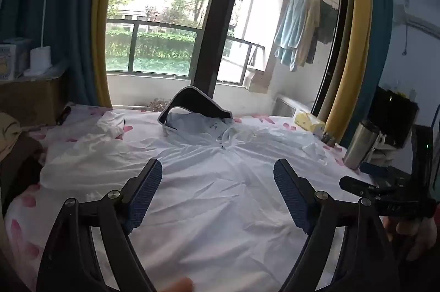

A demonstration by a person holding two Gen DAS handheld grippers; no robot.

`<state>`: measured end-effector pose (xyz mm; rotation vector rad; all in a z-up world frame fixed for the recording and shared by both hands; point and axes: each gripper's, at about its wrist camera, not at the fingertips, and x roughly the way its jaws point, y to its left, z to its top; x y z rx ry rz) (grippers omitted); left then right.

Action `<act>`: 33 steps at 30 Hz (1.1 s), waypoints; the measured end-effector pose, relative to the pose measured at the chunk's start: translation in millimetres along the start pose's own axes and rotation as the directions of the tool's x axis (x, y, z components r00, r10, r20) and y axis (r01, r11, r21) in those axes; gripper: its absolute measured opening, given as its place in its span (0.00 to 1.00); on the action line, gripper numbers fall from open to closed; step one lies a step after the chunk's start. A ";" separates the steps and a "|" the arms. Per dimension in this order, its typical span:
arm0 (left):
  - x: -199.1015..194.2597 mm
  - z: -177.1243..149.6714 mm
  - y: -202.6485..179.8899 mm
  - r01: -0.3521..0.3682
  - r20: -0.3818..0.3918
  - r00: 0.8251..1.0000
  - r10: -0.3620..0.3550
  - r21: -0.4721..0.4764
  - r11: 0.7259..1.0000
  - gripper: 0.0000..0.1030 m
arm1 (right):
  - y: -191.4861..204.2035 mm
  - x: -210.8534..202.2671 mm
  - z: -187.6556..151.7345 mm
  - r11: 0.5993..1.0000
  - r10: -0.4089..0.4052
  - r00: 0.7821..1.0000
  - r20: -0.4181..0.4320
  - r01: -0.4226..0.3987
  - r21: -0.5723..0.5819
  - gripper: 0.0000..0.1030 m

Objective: Fold large clothes

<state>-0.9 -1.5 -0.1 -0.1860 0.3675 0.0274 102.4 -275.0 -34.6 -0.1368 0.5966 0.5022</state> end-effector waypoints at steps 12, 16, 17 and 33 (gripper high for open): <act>-12.6 0.0 10.3 -0.063 0.005 0.998 0.063 -0.051 0.997 0.83 | 4.5 -5.4 2.7 0.999 0.036 0.999 -0.005 -0.036 -0.005 0.99; -6.6 -0.8 10.1 -0.062 -0.009 0.998 0.061 -0.045 0.997 0.83 | 8.4 -2.5 6.6 0.999 0.028 1.000 -0.002 -0.028 -0.023 0.99; -6.1 -0.5 8.7 -0.061 -0.010 0.998 0.061 -0.043 0.997 0.83 | 8.8 -2.0 7.9 0.999 0.026 1.000 -0.002 -0.026 -0.026 0.99; -7.6 5.8 7.7 -0.053 0.014 0.998 0.053 -0.041 0.998 0.83 | 5.0 2.9 14.9 1.000 0.025 1.000 -0.005 -0.025 -0.019 0.99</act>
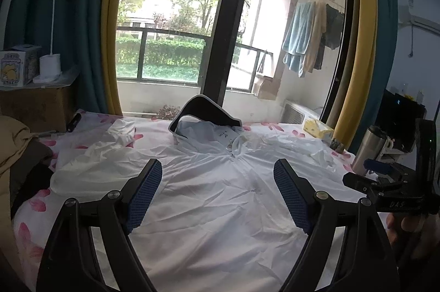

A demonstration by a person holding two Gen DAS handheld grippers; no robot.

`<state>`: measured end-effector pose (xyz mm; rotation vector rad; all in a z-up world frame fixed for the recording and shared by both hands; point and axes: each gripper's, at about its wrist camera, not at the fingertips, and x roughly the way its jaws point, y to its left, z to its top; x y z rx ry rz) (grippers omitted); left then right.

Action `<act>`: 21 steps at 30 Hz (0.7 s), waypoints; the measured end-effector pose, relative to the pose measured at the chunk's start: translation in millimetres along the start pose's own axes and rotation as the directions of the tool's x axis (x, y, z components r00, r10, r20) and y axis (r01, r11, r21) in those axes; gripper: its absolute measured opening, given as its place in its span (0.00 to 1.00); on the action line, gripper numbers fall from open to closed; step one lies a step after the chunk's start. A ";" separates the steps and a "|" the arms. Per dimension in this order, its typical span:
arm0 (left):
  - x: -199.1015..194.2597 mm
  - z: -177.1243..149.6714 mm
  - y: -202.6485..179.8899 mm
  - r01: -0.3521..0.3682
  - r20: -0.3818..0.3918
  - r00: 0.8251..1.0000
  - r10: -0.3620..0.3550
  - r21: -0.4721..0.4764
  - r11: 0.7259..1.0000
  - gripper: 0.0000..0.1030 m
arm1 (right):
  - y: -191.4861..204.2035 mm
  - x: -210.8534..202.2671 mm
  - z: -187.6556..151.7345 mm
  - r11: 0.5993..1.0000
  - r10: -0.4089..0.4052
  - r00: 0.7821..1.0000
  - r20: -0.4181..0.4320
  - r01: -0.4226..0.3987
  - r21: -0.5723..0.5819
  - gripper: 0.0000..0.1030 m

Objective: Fold large clothes

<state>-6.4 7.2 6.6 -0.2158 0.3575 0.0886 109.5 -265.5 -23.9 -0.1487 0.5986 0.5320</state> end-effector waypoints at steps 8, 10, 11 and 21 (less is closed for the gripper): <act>0.1 0.5 5.0 -0.007 -0.002 1.000 0.007 -0.017 1.000 0.83 | 7.3 0.8 1.7 1.000 0.005 1.000 -0.002 -0.005 -0.016 0.99; 0.7 0.1 5.3 -0.005 -0.005 1.000 0.005 -0.016 1.000 0.83 | 7.7 0.8 2.0 1.000 0.005 1.000 -0.001 -0.005 -0.017 0.99; 0.5 -0.2 5.4 -0.005 -0.006 1.000 0.005 -0.016 1.000 0.83 | 7.7 0.8 1.9 1.000 0.005 1.000 -0.002 -0.005 -0.017 0.99; 0.4 -1.3 5.3 -0.009 -0.004 1.000 0.009 -0.014 1.000 0.83 | 9.1 0.9 2.4 1.000 0.001 1.000 -0.001 -0.001 -0.014 0.99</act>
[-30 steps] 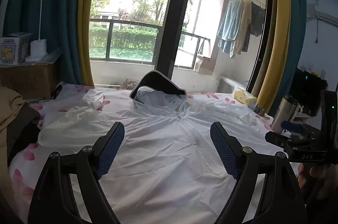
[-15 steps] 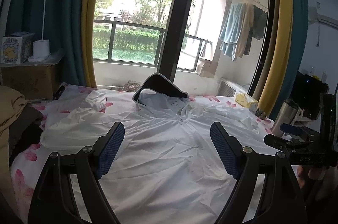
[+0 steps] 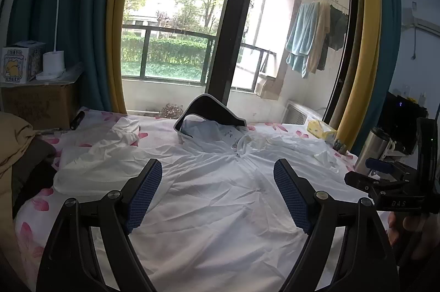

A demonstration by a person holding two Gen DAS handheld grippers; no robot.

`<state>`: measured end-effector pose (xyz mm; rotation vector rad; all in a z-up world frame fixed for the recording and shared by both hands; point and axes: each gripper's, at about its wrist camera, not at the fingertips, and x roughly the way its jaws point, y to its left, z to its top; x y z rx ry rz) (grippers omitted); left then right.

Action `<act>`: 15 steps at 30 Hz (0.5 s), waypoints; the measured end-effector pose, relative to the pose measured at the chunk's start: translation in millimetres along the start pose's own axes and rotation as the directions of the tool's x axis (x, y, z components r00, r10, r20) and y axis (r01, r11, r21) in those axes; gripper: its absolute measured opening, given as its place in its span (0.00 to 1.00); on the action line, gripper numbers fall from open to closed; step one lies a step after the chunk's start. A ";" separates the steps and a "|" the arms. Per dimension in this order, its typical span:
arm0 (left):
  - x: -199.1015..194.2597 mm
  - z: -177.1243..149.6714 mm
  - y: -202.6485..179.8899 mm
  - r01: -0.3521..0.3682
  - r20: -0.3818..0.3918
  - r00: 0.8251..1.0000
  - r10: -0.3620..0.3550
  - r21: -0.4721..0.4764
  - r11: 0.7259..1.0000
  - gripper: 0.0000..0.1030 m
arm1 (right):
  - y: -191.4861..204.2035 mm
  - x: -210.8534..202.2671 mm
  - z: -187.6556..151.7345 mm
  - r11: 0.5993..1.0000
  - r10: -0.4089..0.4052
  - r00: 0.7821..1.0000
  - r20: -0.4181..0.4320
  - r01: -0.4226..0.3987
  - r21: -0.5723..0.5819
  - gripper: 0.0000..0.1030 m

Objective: Fold large clothes

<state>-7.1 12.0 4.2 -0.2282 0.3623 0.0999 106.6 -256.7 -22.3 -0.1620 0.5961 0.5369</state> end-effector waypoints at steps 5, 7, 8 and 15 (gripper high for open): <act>-0.8 0.0 -0.8 0.004 0.002 1.000 -0.004 0.002 1.000 0.83 | 0.2 1.7 2.3 1.000 -0.003 1.000 -0.004 0.003 -0.003 0.99; -0.3 1.1 -0.3 0.005 0.003 1.000 -0.005 0.002 1.000 0.83 | 0.2 1.6 2.1 1.000 -0.004 1.000 -0.004 0.004 -0.001 0.99; -0.3 1.1 -0.5 0.005 0.003 1.000 -0.005 0.002 1.000 0.83 | 0.2 1.4 2.5 1.000 -0.005 1.000 -0.004 0.005 -0.001 0.99; -0.4 2.9 -2.5 0.009 0.006 1.000 -0.009 0.008 1.000 0.83 | 0.5 0.8 3.1 1.000 -0.007 1.000 -0.005 0.007 0.000 0.99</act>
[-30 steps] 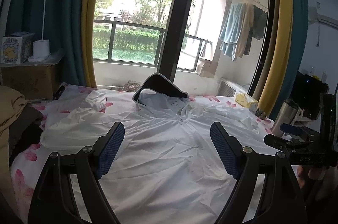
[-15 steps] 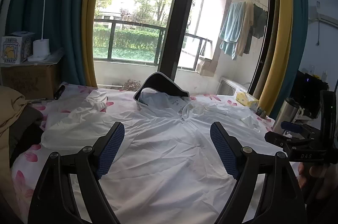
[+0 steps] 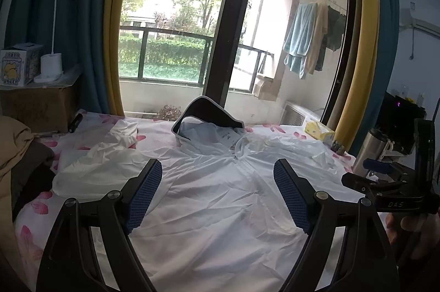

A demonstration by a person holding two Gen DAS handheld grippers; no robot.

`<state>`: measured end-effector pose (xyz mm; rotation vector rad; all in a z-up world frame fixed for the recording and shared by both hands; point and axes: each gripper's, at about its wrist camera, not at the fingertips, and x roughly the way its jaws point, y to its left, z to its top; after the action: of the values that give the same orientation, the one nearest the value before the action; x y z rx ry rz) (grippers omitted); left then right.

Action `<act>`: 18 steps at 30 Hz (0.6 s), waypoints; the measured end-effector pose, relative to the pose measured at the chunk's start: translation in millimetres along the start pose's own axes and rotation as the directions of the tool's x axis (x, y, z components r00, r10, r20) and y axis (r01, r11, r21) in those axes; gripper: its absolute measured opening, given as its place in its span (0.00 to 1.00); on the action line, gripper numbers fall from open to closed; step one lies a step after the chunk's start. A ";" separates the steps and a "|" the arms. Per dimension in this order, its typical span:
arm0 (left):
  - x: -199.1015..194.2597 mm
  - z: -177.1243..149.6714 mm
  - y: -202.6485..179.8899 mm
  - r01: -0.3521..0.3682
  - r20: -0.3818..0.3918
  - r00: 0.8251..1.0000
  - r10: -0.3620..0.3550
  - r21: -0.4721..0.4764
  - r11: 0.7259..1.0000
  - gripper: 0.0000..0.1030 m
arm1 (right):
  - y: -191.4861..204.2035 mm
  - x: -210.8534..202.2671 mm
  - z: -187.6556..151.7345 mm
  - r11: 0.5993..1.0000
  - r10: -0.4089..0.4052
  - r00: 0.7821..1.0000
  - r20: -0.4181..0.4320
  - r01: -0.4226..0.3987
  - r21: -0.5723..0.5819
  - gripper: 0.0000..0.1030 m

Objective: Fold large clothes

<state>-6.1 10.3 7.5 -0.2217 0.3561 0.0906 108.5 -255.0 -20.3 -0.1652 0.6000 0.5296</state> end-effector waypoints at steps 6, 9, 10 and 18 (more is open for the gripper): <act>-1.5 1.5 -2.2 0.006 0.000 1.000 -0.006 0.006 1.000 0.83 | 0.0 -0.2 0.9 1.000 -0.001 1.000 0.000 0.001 0.000 0.99; -3.2 3.0 -1.2 0.009 0.004 1.000 -0.009 0.004 1.000 0.83 | 0.1 -0.3 0.9 1.000 -0.001 1.000 0.000 0.001 0.000 0.99; -4.0 3.6 -1.2 0.011 0.007 1.000 -0.011 0.002 1.000 0.83 | 0.2 -0.4 1.1 1.000 -0.001 1.000 0.000 0.001 0.000 0.99; -6.0 5.5 -0.5 -0.001 0.013 1.000 0.001 0.001 1.000 0.83 | 0.6 -1.7 3.8 1.000 -0.002 1.000 0.006 0.002 0.001 0.99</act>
<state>-9.8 10.7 14.8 -0.2200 0.3437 0.0930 108.8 -254.1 -16.2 -0.1630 0.5945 0.5278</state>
